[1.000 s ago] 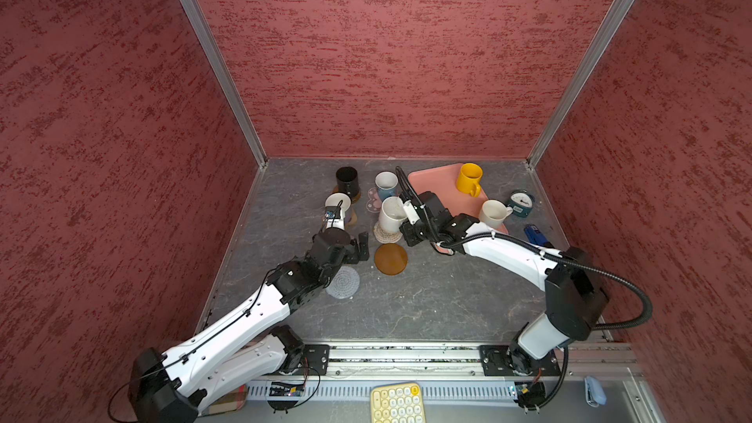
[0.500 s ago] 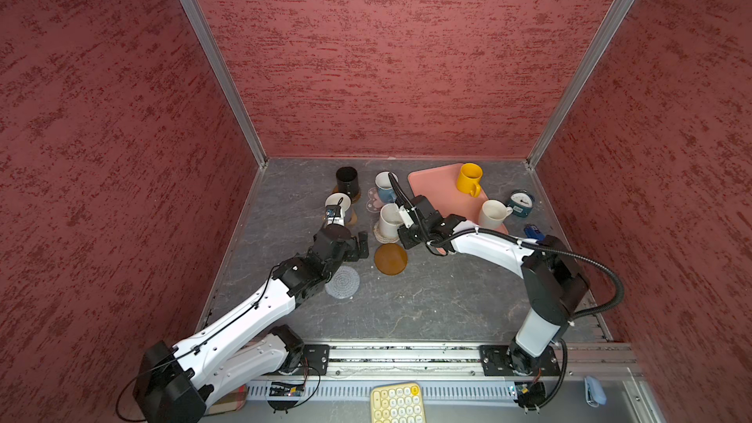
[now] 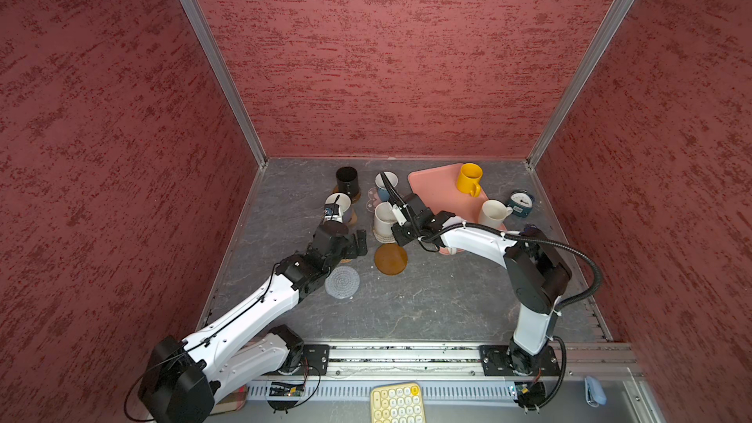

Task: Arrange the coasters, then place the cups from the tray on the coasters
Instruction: 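Carry the speckled mug to the woven multicolour coaster and lower it with the right gripper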

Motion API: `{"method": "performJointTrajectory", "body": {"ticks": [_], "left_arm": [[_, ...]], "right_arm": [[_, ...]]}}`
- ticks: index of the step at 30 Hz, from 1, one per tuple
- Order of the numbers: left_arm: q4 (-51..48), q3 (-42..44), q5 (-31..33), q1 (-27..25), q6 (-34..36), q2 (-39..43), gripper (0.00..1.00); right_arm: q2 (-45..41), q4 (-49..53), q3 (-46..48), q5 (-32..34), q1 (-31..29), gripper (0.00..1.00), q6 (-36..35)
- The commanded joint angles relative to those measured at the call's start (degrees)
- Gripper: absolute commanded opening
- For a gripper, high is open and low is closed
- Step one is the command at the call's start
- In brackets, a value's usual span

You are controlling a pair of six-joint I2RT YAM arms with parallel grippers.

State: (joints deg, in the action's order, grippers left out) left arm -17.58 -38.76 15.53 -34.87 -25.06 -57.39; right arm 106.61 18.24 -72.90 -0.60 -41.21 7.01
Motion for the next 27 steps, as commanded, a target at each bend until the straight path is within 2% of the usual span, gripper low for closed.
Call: {"method": "performJointTrajectory", "body": {"ticks": [1, 27], "left_arm": [[2.03, 0.36, -1.03, 0.44, 0.34, -0.31, 1.00], [1.65, 1.31, -1.29, 0.77, -0.08, 0.72, 1.00]], "right_arm": [[-0.24, -5.18, -3.28, 1.80, -0.36, 0.00, -1.47], [-2.96, -5.78, 0.34, 3.06, -0.36, 0.00, -1.35]]}}
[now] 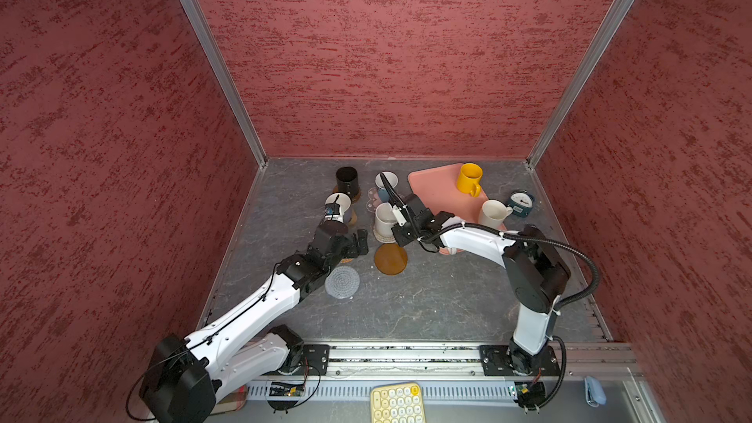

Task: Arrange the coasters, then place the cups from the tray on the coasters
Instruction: 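Carry the speckled mug to the woven multicolour coaster and lower it with the right gripper, then open the right gripper and withdraw it while the left moves toward the red-lined mug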

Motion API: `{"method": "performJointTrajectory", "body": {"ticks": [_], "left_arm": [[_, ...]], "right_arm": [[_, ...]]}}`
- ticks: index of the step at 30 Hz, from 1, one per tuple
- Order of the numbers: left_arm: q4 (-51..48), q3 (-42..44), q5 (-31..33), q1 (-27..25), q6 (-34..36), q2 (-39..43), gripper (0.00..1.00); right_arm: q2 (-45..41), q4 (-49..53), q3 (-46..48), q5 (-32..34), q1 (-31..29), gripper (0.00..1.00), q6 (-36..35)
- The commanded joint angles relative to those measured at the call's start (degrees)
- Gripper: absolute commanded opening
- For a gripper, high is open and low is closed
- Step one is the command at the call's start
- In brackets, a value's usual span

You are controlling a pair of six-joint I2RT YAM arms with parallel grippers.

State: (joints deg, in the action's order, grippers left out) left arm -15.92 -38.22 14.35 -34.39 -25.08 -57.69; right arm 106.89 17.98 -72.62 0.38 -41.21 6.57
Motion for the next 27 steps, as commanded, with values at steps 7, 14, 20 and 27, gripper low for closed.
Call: {"method": "performJointTrajectory", "body": {"ticks": [7, 14, 20, 27], "left_arm": [[-0.50, 0.59, -0.29, 0.29, -0.33, 1.52, 1.00], [-1.21, 0.42, -0.37, 0.37, -0.65, 2.05, 1.00], [-2.42, -0.50, -0.37, 0.20, -0.76, 2.51, 1.00], [-4.21, -2.64, -0.28, -0.58, -0.07, 2.48, 1.00]], "right_arm": [[-4.18, -6.20, 1.07, 2.25, -0.36, 0.14, -0.60], [-4.58, -6.40, 1.78, 2.07, -0.40, 0.24, -0.47], [-5.61, -6.22, 1.78, 1.94, -0.36, 0.39, -0.68], [-7.29, -6.13, 1.43, 0.94, -0.36, 0.51, -0.66]]}}
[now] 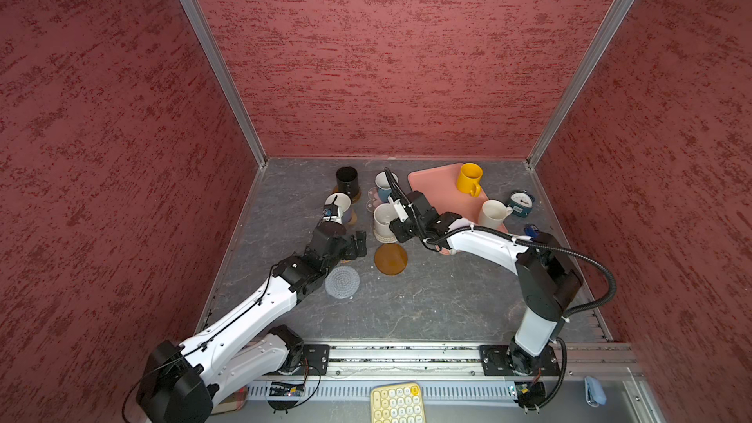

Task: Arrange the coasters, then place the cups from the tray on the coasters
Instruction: 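Open the right gripper and withdraw it while the left moves toward the red-lined mug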

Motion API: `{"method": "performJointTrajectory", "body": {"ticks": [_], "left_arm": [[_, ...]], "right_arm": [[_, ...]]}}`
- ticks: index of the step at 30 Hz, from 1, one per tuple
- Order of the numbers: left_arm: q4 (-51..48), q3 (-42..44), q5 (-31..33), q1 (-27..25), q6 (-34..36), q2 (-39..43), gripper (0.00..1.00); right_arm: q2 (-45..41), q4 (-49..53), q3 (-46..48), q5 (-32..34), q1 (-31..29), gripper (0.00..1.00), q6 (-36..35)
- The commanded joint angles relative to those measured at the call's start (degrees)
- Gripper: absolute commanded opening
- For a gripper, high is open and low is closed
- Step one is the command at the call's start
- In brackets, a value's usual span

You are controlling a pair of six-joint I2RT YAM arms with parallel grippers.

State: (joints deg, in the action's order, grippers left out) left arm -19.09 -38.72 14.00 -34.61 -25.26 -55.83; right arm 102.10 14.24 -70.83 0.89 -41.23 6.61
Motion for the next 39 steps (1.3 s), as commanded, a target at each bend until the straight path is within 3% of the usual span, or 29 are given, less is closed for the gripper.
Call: {"method": "performJointTrajectory", "body": {"ticks": [1, 11, 22, 29, 39], "left_arm": [[-1.34, -2.69, -0.17, -0.58, 0.43, 0.47, 1.00], [-2.31, -9.49, 1.22, -5.28, 1.78, -6.93, 1.00], [-1.56, -19.43, 0.98, -12.79, 2.38, -20.54, 1.00], [-3.48, -26.95, 1.82, -16.97, 3.27, -29.57, 1.00], [-7.63, -37.42, 0.73, -21.13, 2.14, -41.98, 0.96]], "right_arm": [[-3.10, -2.33, -0.30, 0.30, -0.34, 0.52, -0.58], [-14.76, -4.75, 8.61, 0.76, 0.83, 0.54, 3.07], [-31.95, -4.44, 21.62, 0.21, 8.50, 0.54, 8.95], [-41.19, -9.10, 29.52, -2.82, 15.83, 0.55, 19.11], [-47.87, -12.63, 36.70, 0.47, 22.66, 0.66, 28.28]]}}
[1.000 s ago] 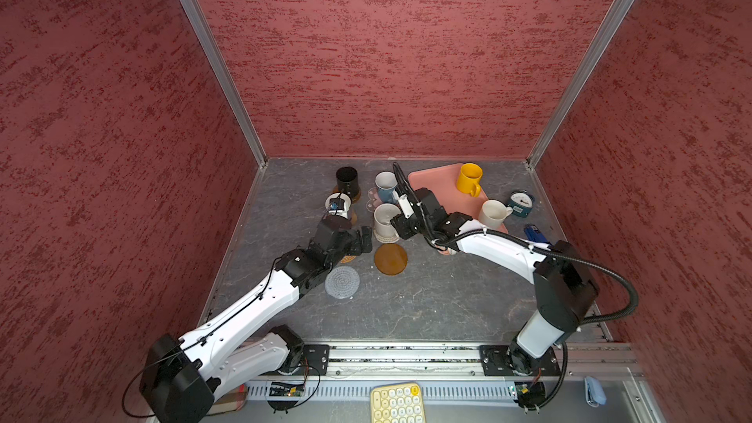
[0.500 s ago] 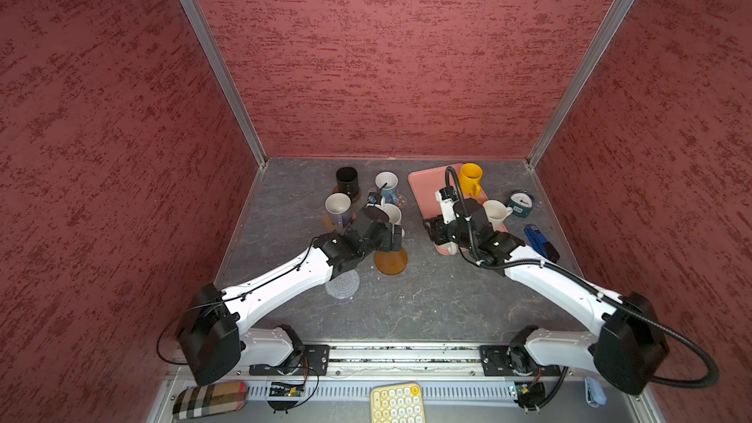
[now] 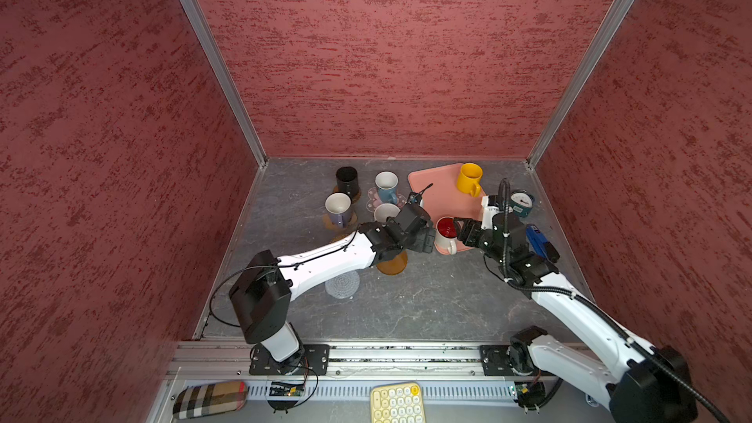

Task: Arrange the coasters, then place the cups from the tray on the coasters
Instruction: 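Open the right gripper and withdraw it while the left moves toward the red-lined mug, then lower the left gripper into the red-lined white mug on the tray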

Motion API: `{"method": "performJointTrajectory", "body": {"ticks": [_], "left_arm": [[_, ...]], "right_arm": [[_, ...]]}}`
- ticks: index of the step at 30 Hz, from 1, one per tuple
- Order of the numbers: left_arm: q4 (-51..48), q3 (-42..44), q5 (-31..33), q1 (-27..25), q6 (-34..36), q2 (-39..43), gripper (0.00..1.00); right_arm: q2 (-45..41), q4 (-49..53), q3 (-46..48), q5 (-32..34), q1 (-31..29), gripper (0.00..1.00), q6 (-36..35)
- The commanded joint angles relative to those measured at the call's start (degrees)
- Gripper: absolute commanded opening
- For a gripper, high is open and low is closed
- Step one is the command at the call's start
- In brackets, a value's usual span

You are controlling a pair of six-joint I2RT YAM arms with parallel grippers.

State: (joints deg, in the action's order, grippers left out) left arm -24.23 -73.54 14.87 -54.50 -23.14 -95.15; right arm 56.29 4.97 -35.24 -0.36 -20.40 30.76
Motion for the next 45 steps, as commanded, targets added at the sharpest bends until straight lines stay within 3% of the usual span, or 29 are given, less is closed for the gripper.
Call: {"method": "performJointTrajectory", "body": {"ticks": [1, 8, 16, 28, 45], "left_arm": [[-2.85, -3.55, 0.05, -1.70, -0.02, -3.63, 0.95], [-4.79, -9.29, -0.67, -3.48, -0.33, -9.87, 0.94], [-5.21, -12.96, -2.64, -4.55, -0.59, -14.77, 0.94], [-6.88, -19.87, -4.84, -4.80, -0.63, -22.88, 0.93], [-7.76, -25.33, -6.60, -3.00, -0.28, -29.08, 0.90]], "right_arm": [[-2.74, -3.60, 1.66, 1.84, 2.69, 0.66, 4.61], [-5.05, -2.29, 4.22, 6.65, 9.06, 0.78, 10.30], [-3.65, -6.88, 7.72, 2.30, 16.07, 0.79, 14.11], [-6.17, -6.82, 10.08, 6.11, 16.62, 0.81, 15.21], [-7.13, -10.75, 12.29, 3.97, 16.71, 0.82, 15.50]]}}
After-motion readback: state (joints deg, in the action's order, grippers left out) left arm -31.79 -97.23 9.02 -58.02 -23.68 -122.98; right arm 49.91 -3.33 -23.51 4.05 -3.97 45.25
